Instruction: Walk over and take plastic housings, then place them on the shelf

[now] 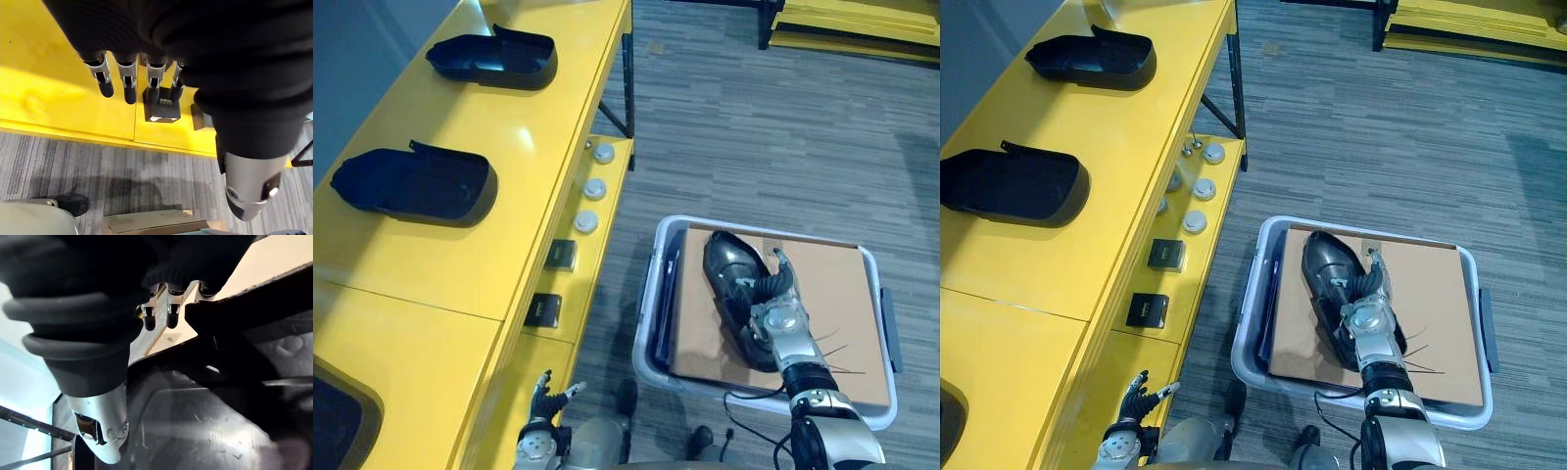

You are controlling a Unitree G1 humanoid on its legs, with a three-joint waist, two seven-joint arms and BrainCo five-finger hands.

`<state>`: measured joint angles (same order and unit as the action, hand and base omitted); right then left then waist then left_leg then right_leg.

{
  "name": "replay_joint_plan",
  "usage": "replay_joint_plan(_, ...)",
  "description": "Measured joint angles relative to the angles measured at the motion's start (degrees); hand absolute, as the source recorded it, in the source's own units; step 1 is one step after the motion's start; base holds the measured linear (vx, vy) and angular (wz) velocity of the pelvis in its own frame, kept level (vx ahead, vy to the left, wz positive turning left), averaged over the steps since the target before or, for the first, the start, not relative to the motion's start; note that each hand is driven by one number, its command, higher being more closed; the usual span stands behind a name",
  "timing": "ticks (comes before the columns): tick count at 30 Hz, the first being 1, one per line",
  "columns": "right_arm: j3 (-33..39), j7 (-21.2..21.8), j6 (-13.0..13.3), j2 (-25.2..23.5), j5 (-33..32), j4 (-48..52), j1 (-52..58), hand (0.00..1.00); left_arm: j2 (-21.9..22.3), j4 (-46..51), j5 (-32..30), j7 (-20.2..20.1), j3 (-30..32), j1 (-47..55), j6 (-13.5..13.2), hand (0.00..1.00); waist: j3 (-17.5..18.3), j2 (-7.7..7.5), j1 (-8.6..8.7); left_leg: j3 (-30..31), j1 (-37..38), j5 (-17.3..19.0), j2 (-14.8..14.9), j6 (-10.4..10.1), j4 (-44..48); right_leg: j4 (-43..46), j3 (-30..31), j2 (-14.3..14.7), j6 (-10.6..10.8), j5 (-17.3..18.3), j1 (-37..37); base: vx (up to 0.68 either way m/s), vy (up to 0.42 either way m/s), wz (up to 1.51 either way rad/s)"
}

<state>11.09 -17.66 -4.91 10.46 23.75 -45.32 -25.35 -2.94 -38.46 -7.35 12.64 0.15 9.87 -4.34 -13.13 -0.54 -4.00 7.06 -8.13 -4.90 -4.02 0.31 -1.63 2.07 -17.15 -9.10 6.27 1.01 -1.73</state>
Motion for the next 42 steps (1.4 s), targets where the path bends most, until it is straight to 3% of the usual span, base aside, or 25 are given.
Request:
replay_joint_plan(2,1.11,-0.23,-0.12,0.18,-0.15,-1.55,-0.19,1.00,-0.02,-0.15,0.10,0.00,0.04,-0.36,0.02,0.00,-0.82,-0.42,0.04,0.53,0.43,-1.35,-0.07,0.67,-1.97,-0.04,-0.13,-0.03,0.07,1.28,0.18,-0.09,-0.060,0.07)
replay_joint_plan(7,2.58,-1.03,-0.63,0.27,-0.94,-4.54,-2.62,1.00,-0.17,-0.37,0.39,0.04,0.05,-1.17,0.03,0.00,-1.75,-0.65,-0.06,0.91,1.03,-3.14,-0.10,0.18,-3.89,-0.04,-0.30,-0.08,-0.23,3.23,0.10,-0.14,-0.028,0.04)
replay_joint_plan(11,2.67,-0.39,-1.55,0.09,-1.41,-8.66,-2.77,1.00,-0.17,-0.42,0.70,0.03,0.02,-1.14,0.06,0.00,-1.85,-0.59,-0.05,1.18,1.02,-3.30,0.05,-0.14,-4.22,-0.09,-0.64,0.11,-0.49,3.67,0.04,-0.10,0.002,0.04)
replay_joint_plan(20,3.84,0.37,-0.51,0.18,-1.94,-8.91,-4.60,1.00,-0.78,-0.58,1.49,0.02,-0.04,-2.67,0.07,0.00,-3.15,-1.67,-0.02,1.96,1.04,-3.96,-0.46,0.68,-3.88,-0.65,-1.65,-0.12,-0.10,3.41,-0.83,0.03,0.000,0.07)
replay_joint_plan(27,3.84,-2.44,-1.90,-0.65,-1.72,11.01,0.19,1.00,0.10,4.09,2.29,0.16,-0.10,-1.92,0.25,0.00,-3.33,-1.63,0.35,1.57,2.06,-3.93,-0.54,0.64,-3.84,-1.10,-1.59,-0.21,-0.11,3.38,-1.97,0.02,-0.006,0.00)
replay_joint_plan(35,5.04,-9.57,-1.86,-2.52,-0.47,30.96,6.22,1.00,1.48,24.02,3.21,1.24,-5.76,-2.15,-0.12,0.00,-3.15,-1.36,1.88,1.40,2.88,-3.64,0.01,0.32,-3.85,-0.47,-0.92,0.06,-0.14,3.41,-2.17,-0.06,0.005,-0.06)
replay_joint_plan(38,4.31,-10.80,-1.86,-4.25,1.74,36.93,7.16,1.00,2.13,32.66,3.19,2.73,-7.07,-2.46,-0.62,0.00,-3.12,-1.34,3.08,1.42,3.31,-3.81,-0.06,0.56,-3.83,-0.18,-0.72,0.01,-0.21,3.47,-2.34,-0.03,0.013,-0.03)
replay_joint_plan(42,2.48,-11.41,-1.87,-5.91,4.42,42.67,7.46,1.00,2.75,41.55,2.98,4.89,-8.67,-4.77,-0.63,0.00,-2.09,-1.00,3.26,1.04,4.07,-3.82,-0.11,0.57,-3.82,-0.21,-0.58,-0.07,-0.22,3.48,-2.64,-0.01,0.007,-0.03)
